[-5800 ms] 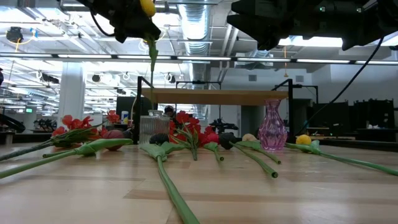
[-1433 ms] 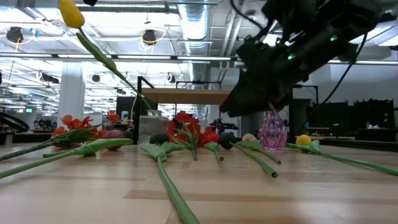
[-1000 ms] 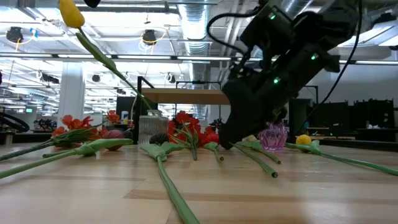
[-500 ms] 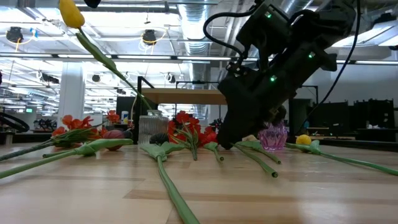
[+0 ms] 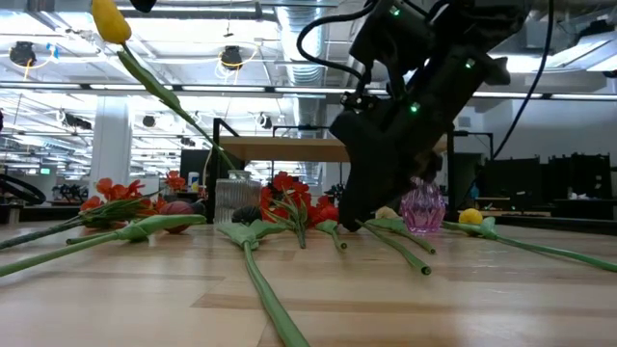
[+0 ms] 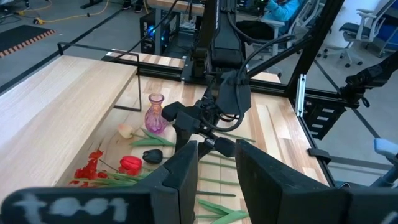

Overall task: Pick and place flowers into a vace then onto a shelf
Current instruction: Put the right black flower into the transparent vase

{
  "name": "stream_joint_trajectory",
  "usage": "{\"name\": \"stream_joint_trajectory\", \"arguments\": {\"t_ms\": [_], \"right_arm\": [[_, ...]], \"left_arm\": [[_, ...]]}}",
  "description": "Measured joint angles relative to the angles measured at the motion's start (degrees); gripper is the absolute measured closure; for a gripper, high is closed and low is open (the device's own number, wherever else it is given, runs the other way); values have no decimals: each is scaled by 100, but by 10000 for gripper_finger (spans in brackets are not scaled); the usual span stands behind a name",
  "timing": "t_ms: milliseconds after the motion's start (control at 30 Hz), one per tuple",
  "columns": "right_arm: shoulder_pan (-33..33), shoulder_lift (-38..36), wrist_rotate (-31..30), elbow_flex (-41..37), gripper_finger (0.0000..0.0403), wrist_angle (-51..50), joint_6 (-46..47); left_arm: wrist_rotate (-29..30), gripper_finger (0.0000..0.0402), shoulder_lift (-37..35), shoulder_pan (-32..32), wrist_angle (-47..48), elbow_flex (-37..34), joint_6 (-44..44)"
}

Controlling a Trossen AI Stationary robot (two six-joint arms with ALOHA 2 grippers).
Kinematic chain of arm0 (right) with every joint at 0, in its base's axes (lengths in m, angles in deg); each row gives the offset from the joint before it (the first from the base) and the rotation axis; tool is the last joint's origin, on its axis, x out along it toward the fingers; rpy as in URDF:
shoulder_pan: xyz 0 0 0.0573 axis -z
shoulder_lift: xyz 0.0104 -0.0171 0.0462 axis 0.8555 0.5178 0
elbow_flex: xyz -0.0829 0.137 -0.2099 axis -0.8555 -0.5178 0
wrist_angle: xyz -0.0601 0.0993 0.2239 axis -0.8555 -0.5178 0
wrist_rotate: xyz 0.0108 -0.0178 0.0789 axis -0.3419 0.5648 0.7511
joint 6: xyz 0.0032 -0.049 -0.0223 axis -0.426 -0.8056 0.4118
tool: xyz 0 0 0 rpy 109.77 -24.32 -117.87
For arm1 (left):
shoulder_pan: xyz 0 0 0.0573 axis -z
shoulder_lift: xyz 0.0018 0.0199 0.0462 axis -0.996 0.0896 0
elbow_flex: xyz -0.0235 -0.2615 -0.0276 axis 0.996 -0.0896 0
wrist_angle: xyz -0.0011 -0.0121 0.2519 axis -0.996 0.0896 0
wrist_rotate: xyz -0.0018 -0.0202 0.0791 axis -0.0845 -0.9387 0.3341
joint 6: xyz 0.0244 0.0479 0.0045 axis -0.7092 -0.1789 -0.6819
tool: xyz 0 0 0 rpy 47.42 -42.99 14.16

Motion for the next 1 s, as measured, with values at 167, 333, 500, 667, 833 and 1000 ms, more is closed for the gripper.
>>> {"name": "stream_joint_trajectory", "arguments": {"t_ms": [167, 333, 500, 667, 833, 1000], "right_arm": [[2, 0, -6, 99, 230, -306, 110], [2, 0, -73, 197, 230, -608, 143], [2, 0, -235, 312, 230, -980, 239], [31, 0, -329, 367, 230, -1190, 287], [90, 0, -318, 367, 230, -1201, 285], [131, 16, -310, 367, 230, -1194, 282]], "left_arm": [[1, 305, 0, 0, 0, 0, 29], [-1, 305, 0, 0, 0, 0, 29], [-1, 305, 0, 0, 0, 0, 29], [-1, 305, 0, 0, 2, 0, 29], [-1, 305, 0, 0, 4, 1, 29], [0, 305, 0, 0, 26, 2, 29]]}}
